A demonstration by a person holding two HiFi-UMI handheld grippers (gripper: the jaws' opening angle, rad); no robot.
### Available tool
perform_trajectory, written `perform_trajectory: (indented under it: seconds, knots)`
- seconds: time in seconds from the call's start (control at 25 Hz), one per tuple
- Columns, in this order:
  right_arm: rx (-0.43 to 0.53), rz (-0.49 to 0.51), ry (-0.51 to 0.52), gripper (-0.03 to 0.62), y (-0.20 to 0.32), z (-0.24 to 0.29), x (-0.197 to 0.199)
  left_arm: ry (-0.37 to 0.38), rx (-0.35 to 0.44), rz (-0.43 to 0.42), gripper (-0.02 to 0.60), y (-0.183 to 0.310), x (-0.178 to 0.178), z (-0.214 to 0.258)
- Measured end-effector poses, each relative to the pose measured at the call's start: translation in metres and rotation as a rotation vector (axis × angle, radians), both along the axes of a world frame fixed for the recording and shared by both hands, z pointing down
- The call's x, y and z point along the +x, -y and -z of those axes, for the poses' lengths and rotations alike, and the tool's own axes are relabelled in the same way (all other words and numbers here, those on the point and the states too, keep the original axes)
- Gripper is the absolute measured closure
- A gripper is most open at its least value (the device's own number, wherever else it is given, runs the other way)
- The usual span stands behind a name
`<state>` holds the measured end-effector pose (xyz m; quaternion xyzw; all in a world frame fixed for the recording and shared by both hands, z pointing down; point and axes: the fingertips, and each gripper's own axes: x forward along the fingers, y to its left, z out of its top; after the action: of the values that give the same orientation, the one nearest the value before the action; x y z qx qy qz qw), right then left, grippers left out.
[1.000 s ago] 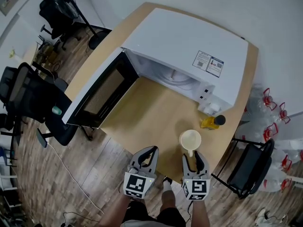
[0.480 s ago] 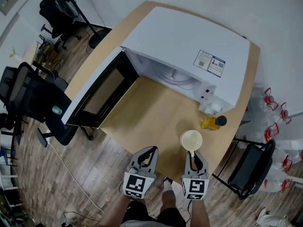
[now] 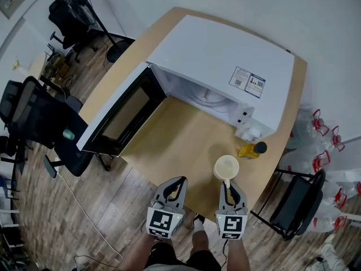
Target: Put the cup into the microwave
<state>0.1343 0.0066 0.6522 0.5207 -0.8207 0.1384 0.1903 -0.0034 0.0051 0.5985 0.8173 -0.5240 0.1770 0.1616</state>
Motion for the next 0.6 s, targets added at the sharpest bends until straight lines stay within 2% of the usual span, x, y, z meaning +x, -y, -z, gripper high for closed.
perform_trajectory:
  seconds: [0.28, 0.6]
  knots:
    - [0.036, 0.019, 0.014, 0.548, 0.003, 0.024, -0.005, 0.009, 0.037, 0.013, 0.557, 0.003, -0.006, 0.021]
    - [0.113, 0.049, 0.045, 0.548, 0.008, 0.081, -0.016, 0.012, 0.108, 0.049, 0.557, 0.003, -0.016, 0.070]
